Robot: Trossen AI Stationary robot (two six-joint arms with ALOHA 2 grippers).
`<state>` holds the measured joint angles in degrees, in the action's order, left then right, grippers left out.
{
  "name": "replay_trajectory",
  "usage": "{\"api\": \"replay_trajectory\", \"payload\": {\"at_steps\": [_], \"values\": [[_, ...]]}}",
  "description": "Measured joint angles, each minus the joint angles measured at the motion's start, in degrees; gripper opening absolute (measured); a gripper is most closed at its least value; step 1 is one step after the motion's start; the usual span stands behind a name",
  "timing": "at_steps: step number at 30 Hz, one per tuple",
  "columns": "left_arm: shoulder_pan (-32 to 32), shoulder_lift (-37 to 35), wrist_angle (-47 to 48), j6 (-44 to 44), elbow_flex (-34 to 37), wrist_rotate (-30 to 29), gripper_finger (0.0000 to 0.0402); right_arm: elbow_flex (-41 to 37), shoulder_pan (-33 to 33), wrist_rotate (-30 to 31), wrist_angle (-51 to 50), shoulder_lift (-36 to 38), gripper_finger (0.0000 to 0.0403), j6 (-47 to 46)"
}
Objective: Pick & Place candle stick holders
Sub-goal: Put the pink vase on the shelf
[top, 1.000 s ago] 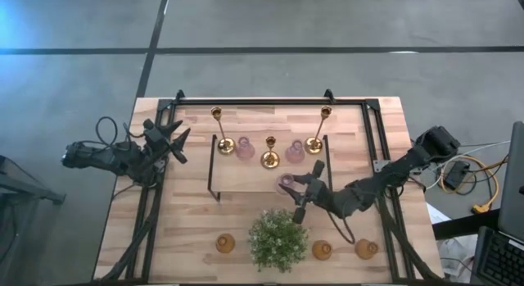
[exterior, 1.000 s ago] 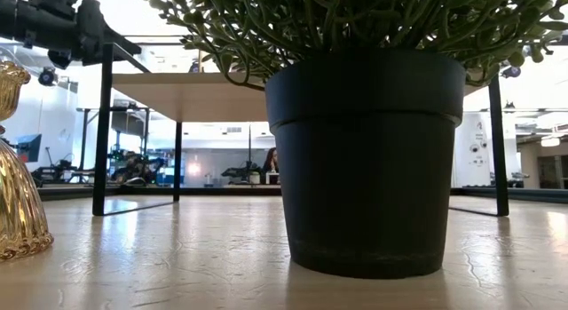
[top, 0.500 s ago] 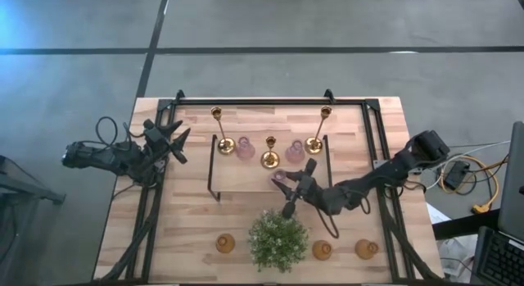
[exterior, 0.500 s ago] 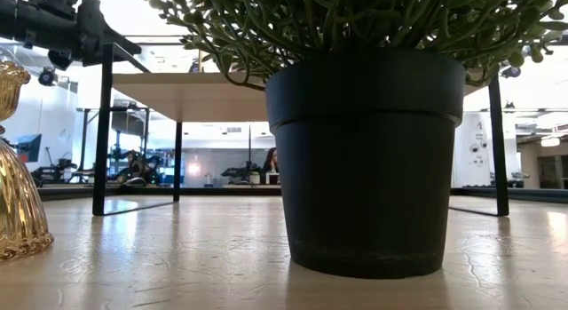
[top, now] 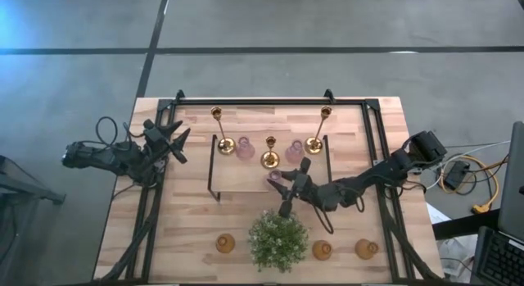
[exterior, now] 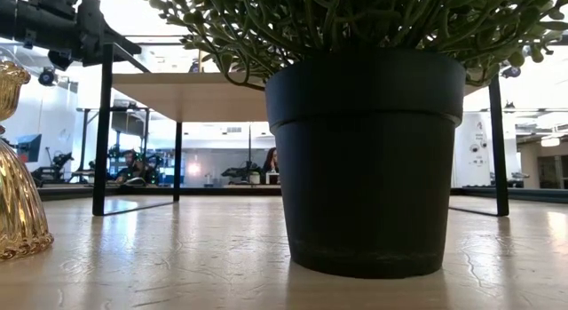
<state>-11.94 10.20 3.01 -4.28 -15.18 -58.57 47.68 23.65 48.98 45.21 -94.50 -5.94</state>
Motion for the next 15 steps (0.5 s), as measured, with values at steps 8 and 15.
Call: {"api": "replay_trajectory", "payload": {"at_steps": [8,15], "values": [[0.0,0.0,0.0,-0.1,0.0,0.0,0.0193,0.1,-0.3,0.5,1.8,-2.9,0.0116,-0.1],[0.0,0.0,0.0,-0.2,0.0,0.0,0.0193,1.8,-0.4,2.8,2.0,-5.0,0.0116,1.2]]}}
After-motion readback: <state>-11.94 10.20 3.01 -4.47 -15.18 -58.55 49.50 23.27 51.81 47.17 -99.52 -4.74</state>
